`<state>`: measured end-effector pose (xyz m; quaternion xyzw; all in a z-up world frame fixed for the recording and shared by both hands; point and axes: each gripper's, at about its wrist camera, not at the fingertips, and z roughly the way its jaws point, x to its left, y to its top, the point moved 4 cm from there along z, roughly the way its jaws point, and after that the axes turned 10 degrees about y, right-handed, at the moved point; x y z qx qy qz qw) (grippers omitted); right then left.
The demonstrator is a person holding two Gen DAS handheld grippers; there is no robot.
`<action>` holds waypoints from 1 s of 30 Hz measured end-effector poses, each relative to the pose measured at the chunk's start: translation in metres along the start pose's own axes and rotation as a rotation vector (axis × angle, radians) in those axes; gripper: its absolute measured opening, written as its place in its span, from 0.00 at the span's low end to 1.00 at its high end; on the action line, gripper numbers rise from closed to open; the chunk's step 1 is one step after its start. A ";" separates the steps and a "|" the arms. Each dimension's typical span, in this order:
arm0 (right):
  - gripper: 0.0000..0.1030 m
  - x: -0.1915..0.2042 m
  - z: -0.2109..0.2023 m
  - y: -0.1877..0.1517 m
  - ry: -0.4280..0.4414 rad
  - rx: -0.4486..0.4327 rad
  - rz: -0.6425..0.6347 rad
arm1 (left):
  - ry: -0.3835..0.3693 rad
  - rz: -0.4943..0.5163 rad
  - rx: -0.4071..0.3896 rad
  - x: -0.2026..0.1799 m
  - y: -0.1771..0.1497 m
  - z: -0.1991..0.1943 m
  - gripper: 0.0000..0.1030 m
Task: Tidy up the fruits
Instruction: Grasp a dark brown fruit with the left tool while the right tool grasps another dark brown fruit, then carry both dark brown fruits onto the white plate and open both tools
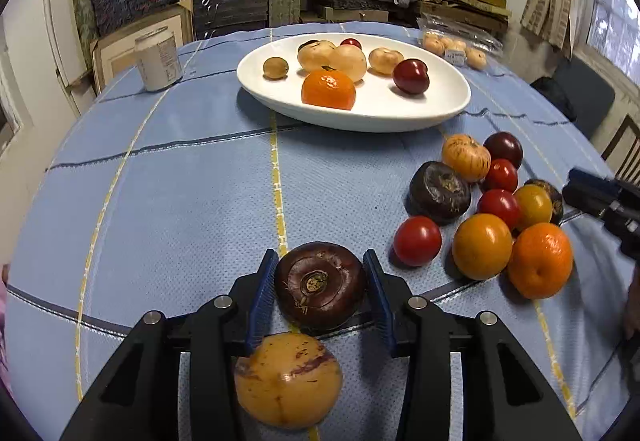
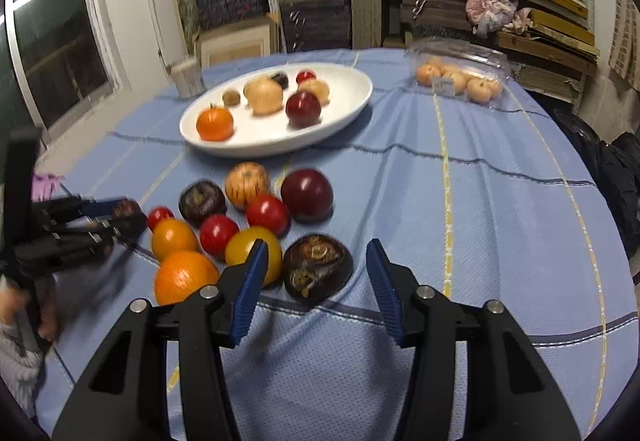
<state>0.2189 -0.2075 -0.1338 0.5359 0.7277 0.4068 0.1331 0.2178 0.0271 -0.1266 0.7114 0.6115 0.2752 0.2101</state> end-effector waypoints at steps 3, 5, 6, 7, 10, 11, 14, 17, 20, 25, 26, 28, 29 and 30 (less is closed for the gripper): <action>0.49 -0.001 0.009 -0.004 -0.040 0.028 -0.024 | -0.001 0.000 0.000 0.000 0.000 -0.001 0.43; 0.49 -0.002 0.015 -0.006 -0.059 0.051 -0.025 | -0.004 0.011 0.004 -0.002 -0.001 0.000 0.43; 0.49 -0.003 0.015 -0.006 -0.055 0.052 -0.022 | -0.002 0.016 0.005 -0.003 -0.002 0.000 0.43; 0.49 -0.004 0.015 -0.006 -0.057 0.053 -0.024 | 0.008 0.025 0.002 -0.004 -0.002 0.000 0.43; 0.49 -0.001 0.021 -0.009 -0.060 0.082 -0.050 | 0.009 0.027 0.004 -0.005 -0.003 0.000 0.43; 0.48 0.001 0.024 -0.010 -0.060 0.097 -0.056 | 0.008 0.025 0.006 -0.005 -0.003 0.001 0.43; 0.47 0.004 0.035 -0.010 -0.054 0.144 -0.076 | 0.010 0.026 0.009 -0.005 -0.002 0.002 0.43; 0.44 0.003 0.039 -0.006 -0.056 0.144 -0.081 | 0.011 0.027 0.010 -0.006 -0.003 0.002 0.43; 0.43 0.000 0.041 -0.004 -0.041 0.141 -0.064 | 0.009 0.026 0.012 -0.006 -0.003 0.003 0.43; 0.42 0.000 0.035 -0.006 -0.026 0.131 -0.048 | 0.015 0.032 0.010 -0.007 -0.003 0.003 0.43; 0.42 0.000 0.034 -0.007 -0.024 0.128 -0.046 | 0.016 0.032 0.009 -0.007 -0.003 0.003 0.43; 0.42 -0.001 0.030 -0.006 -0.031 0.107 -0.033 | 0.017 0.032 0.008 -0.007 -0.003 0.003 0.43; 0.42 -0.002 0.028 -0.006 -0.037 0.098 -0.029 | 0.017 0.033 0.007 -0.007 -0.003 0.003 0.43; 0.42 -0.004 0.024 -0.005 -0.044 0.082 -0.019 | 0.018 0.033 0.005 -0.007 -0.003 0.002 0.43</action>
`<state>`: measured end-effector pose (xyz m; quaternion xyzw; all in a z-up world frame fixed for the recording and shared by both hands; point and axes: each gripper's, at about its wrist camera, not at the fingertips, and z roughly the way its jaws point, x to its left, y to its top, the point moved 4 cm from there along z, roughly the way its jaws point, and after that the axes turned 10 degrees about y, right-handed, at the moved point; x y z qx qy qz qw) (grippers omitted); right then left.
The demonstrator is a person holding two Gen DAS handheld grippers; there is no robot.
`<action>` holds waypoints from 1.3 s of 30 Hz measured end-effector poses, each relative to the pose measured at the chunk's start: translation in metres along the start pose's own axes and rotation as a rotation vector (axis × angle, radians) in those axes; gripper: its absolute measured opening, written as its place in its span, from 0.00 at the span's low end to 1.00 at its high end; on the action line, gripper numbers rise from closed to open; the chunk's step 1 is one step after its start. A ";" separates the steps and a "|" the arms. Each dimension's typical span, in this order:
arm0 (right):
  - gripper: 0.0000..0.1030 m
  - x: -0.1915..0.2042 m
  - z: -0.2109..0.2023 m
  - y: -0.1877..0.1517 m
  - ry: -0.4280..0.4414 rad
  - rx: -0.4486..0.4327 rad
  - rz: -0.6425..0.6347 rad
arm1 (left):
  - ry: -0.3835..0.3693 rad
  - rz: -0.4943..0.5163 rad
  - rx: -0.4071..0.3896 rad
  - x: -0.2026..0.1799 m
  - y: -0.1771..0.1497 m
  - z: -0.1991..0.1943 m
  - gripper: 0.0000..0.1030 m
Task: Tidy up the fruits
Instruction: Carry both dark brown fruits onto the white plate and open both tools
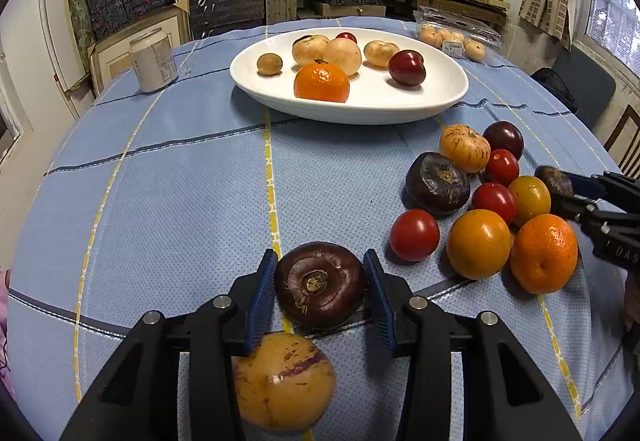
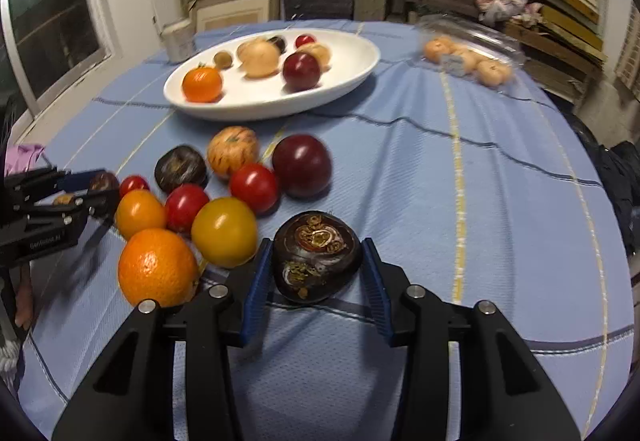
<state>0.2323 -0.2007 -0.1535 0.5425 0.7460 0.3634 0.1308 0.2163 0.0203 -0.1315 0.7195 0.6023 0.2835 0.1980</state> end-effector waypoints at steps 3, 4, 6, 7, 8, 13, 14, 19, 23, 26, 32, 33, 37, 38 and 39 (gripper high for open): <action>0.42 -0.007 -0.004 0.000 -0.003 -0.013 0.032 | -0.001 0.005 -0.003 -0.001 0.000 -0.001 0.43; 0.42 -0.008 -0.003 0.000 -0.002 -0.012 0.036 | -0.002 0.007 -0.005 -0.001 -0.001 -0.002 0.43; 0.42 -0.009 -0.004 0.000 -0.001 -0.017 0.041 | 0.002 0.003 -0.014 -0.001 -0.001 -0.004 0.43; 0.42 -0.009 -0.005 0.001 0.001 -0.021 0.044 | 0.005 -0.009 -0.032 0.001 0.000 -0.008 0.43; 0.42 -0.010 -0.006 0.001 0.004 -0.026 0.048 | 0.003 -0.021 -0.046 0.003 0.001 -0.012 0.43; 0.42 -0.017 -0.017 0.006 0.037 -0.077 0.105 | -0.045 -0.114 -0.076 0.021 0.012 -0.023 0.43; 0.42 -0.018 -0.023 0.008 0.060 -0.102 0.126 | -0.056 -0.129 -0.076 0.023 0.016 -0.024 0.43; 0.42 -0.011 -0.039 0.038 0.125 -0.180 0.139 | -0.066 -0.134 -0.097 0.023 0.060 -0.025 0.43; 0.42 0.003 -0.029 0.083 0.154 -0.176 0.106 | -0.052 -0.117 -0.112 0.016 0.101 -0.014 0.43; 0.42 0.018 -0.004 0.109 0.194 -0.139 0.081 | -0.051 -0.137 -0.105 0.019 0.130 0.006 0.43; 0.42 0.033 0.045 0.130 0.202 -0.065 0.034 | -0.061 -0.168 -0.047 0.024 0.156 0.053 0.43; 0.42 0.032 0.049 0.130 0.199 -0.060 0.032 | -0.069 -0.173 -0.044 0.025 0.157 0.059 0.43; 0.42 0.029 0.059 0.131 0.190 -0.047 0.022 | -0.087 -0.174 -0.032 0.025 0.158 0.072 0.43; 0.42 0.030 0.060 0.131 0.187 -0.046 0.018 | -0.084 -0.170 -0.031 0.024 0.157 0.073 0.43; 0.42 0.031 0.062 0.130 0.181 -0.040 0.010 | -0.082 -0.166 -0.032 0.024 0.157 0.074 0.43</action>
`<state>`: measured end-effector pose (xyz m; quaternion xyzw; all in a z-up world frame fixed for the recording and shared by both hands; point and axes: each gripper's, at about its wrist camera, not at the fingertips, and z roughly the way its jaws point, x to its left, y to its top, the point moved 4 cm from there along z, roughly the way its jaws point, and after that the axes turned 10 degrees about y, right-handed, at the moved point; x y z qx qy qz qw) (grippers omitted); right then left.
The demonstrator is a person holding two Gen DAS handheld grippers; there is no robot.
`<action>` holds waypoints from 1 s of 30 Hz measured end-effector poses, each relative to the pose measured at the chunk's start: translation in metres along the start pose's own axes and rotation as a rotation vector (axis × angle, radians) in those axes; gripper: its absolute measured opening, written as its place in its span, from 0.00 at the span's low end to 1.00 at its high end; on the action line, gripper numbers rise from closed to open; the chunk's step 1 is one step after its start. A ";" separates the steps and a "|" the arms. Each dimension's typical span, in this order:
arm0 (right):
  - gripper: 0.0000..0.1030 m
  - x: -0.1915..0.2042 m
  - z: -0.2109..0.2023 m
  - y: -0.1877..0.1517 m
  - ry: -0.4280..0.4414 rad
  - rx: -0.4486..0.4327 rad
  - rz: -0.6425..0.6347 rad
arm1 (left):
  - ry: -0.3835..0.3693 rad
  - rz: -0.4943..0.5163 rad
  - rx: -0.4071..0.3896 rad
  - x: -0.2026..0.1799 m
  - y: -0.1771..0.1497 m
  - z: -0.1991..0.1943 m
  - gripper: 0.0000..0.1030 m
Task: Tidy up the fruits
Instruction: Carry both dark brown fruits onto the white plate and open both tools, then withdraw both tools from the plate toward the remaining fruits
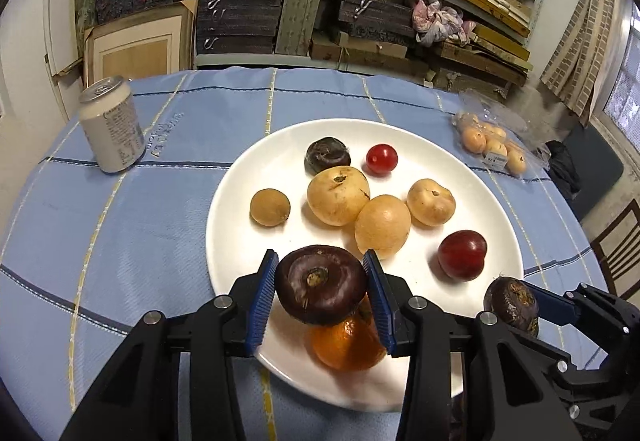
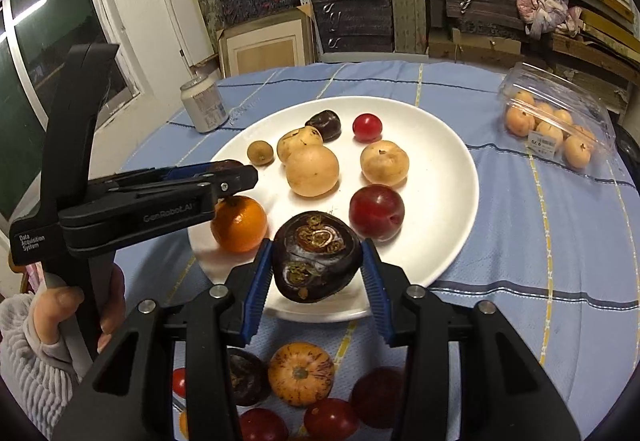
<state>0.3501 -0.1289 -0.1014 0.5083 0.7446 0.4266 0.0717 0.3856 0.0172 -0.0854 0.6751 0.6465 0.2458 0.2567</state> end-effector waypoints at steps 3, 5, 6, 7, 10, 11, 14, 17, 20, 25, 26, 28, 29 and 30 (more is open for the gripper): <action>0.42 0.000 0.006 -0.002 -0.026 0.012 -0.018 | 0.011 0.010 0.002 -0.001 -0.001 0.003 0.43; 0.47 -0.001 0.011 -0.005 -0.042 0.023 -0.032 | 0.026 0.018 0.006 -0.002 -0.003 0.006 0.46; 0.51 0.001 0.010 -0.004 -0.060 0.010 -0.043 | 0.036 0.023 0.011 -0.003 -0.004 0.006 0.59; 0.59 0.002 0.008 -0.004 -0.070 0.000 -0.048 | 0.047 0.023 0.004 -0.003 -0.003 0.005 0.67; 0.59 0.006 -0.009 0.002 -0.074 -0.044 -0.061 | 0.102 0.035 -0.056 -0.001 -0.001 -0.013 0.77; 0.59 0.006 -0.016 0.004 -0.073 -0.060 -0.061 | 0.108 0.038 -0.068 -0.001 -0.001 -0.020 0.78; 0.71 0.010 -0.049 0.005 -0.063 -0.130 -0.045 | 0.138 0.028 -0.133 0.002 -0.008 -0.054 0.90; 0.85 0.010 -0.084 -0.009 -0.059 -0.230 -0.004 | 0.179 0.013 -0.221 0.007 -0.036 -0.094 0.96; 0.88 0.003 -0.114 -0.039 -0.053 -0.331 0.048 | 0.187 -0.018 -0.281 0.006 -0.074 -0.127 0.96; 0.88 -0.008 -0.143 -0.088 -0.100 -0.380 0.115 | 0.161 0.000 -0.307 -0.015 -0.127 -0.167 0.96; 0.91 -0.006 -0.149 -0.096 -0.087 -0.390 0.125 | 0.157 0.004 -0.313 -0.019 -0.132 -0.171 0.96; 0.92 -0.001 -0.158 -0.107 -0.080 -0.408 0.131 | 0.163 0.023 -0.320 -0.029 -0.147 -0.180 0.96; 0.92 0.003 -0.162 -0.113 -0.079 -0.418 0.129 | 0.171 0.030 -0.322 -0.032 -0.153 -0.183 0.96; 0.93 0.005 -0.164 -0.117 -0.076 -0.420 0.125 | 0.178 0.036 -0.320 -0.034 -0.155 -0.183 0.96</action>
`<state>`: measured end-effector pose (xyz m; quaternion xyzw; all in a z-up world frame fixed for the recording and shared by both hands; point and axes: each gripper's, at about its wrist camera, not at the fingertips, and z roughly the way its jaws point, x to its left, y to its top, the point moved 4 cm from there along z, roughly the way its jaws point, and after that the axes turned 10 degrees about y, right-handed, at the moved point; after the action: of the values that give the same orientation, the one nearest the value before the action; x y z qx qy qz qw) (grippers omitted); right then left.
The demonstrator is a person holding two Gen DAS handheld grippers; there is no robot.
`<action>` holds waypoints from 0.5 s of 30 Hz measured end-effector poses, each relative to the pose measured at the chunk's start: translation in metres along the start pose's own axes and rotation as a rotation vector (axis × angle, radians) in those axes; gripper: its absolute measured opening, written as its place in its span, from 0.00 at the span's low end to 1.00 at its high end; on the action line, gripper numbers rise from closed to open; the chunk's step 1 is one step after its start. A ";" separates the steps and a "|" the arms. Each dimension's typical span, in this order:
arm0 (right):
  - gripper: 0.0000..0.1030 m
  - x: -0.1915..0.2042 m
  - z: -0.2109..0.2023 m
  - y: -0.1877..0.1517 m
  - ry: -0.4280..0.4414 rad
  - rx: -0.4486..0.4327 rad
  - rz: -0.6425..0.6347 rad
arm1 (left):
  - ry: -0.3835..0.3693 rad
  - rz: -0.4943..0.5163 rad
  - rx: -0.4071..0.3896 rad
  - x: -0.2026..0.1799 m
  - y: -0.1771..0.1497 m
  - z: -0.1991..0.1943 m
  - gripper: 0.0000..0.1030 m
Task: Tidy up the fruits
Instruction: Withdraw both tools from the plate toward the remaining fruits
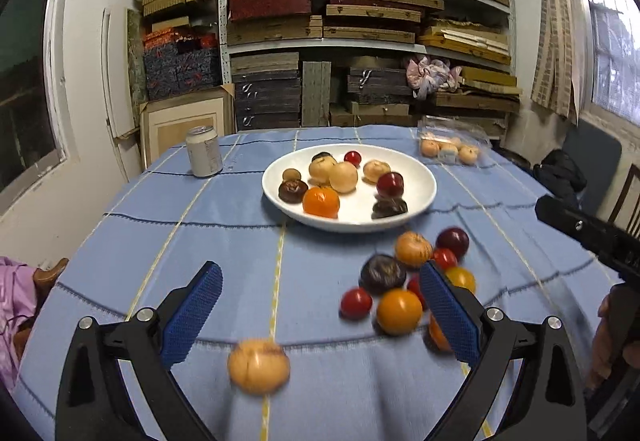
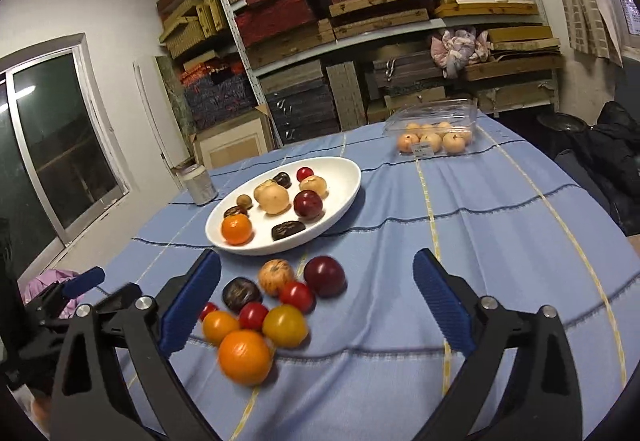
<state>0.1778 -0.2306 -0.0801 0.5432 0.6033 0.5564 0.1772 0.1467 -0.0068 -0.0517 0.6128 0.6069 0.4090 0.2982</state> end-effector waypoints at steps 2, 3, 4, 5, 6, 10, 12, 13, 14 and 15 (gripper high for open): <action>0.93 0.006 -0.002 -0.009 0.012 0.018 -0.012 | -0.003 0.012 0.012 -0.003 -0.007 -0.003 0.96; 0.93 0.009 0.000 -0.013 0.014 0.034 -0.022 | -0.009 0.014 0.019 -0.004 -0.010 -0.003 0.96; 0.93 0.013 0.001 -0.017 0.014 0.051 -0.037 | -0.016 0.015 0.028 -0.005 -0.011 -0.003 0.96; 0.93 0.017 0.003 -0.020 0.013 0.064 -0.055 | -0.018 0.017 0.032 -0.006 -0.013 -0.003 0.96; 0.93 0.024 0.004 -0.025 0.004 0.074 -0.088 | -0.015 0.021 0.035 -0.006 -0.013 -0.001 0.96; 0.93 0.033 0.009 -0.030 -0.015 0.087 -0.153 | -0.001 0.028 0.032 -0.005 -0.013 -0.001 0.96; 0.93 0.035 0.012 -0.031 -0.016 0.098 -0.156 | -0.003 0.026 0.036 -0.005 -0.014 0.000 0.96; 0.93 0.034 0.013 -0.032 -0.016 0.103 -0.153 | -0.001 0.027 0.038 -0.004 -0.014 0.001 0.96; 0.93 0.033 0.014 -0.032 -0.015 0.107 -0.148 | 0.005 0.028 0.038 -0.004 -0.014 0.001 0.96; 0.93 0.032 0.015 -0.032 -0.012 0.110 -0.142 | 0.008 0.029 0.038 -0.003 -0.013 0.002 0.96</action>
<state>0.1639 -0.1894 -0.1001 0.5114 0.6688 0.5052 0.1896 0.1418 -0.0088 -0.0646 0.6254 0.6067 0.4043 0.2780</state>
